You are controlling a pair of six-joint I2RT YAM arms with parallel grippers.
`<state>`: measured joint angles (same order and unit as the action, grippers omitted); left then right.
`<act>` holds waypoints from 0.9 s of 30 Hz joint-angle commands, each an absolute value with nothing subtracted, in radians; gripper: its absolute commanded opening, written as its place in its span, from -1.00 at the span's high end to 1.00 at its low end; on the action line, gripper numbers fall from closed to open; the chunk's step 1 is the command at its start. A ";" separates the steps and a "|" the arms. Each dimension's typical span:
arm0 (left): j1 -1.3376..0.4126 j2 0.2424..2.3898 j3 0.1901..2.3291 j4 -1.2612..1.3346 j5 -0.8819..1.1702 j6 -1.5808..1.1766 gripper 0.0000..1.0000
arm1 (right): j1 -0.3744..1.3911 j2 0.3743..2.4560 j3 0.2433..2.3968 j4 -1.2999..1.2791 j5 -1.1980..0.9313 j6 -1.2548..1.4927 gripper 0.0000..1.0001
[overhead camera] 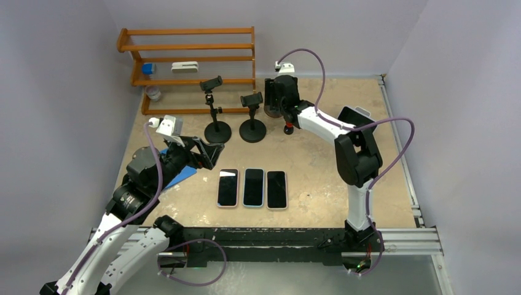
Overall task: Remove the phone from the phone stand
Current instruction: Place the phone stand at the center of the board.
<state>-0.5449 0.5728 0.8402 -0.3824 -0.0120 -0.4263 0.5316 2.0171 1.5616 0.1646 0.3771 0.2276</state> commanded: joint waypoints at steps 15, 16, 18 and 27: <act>-0.549 0.563 0.862 -0.333 -0.014 -0.422 -0.86 | 0.527 2.039 1.561 0.184 0.400 0.276 0.11; -0.550 0.564 0.861 -0.333 -0.013 -0.422 -0.86 | 0.526 2.040 1.558 0.184 0.398 0.276 0.11; -0.551 0.563 0.862 -0.333 -0.012 -0.422 -0.86 | 0.527 2.045 1.554 0.183 0.393 0.275 0.11; -0.551 0.565 0.861 -0.333 -0.012 -0.422 -0.86 | 0.526 2.065 1.549 0.169 0.376 0.284 -0.13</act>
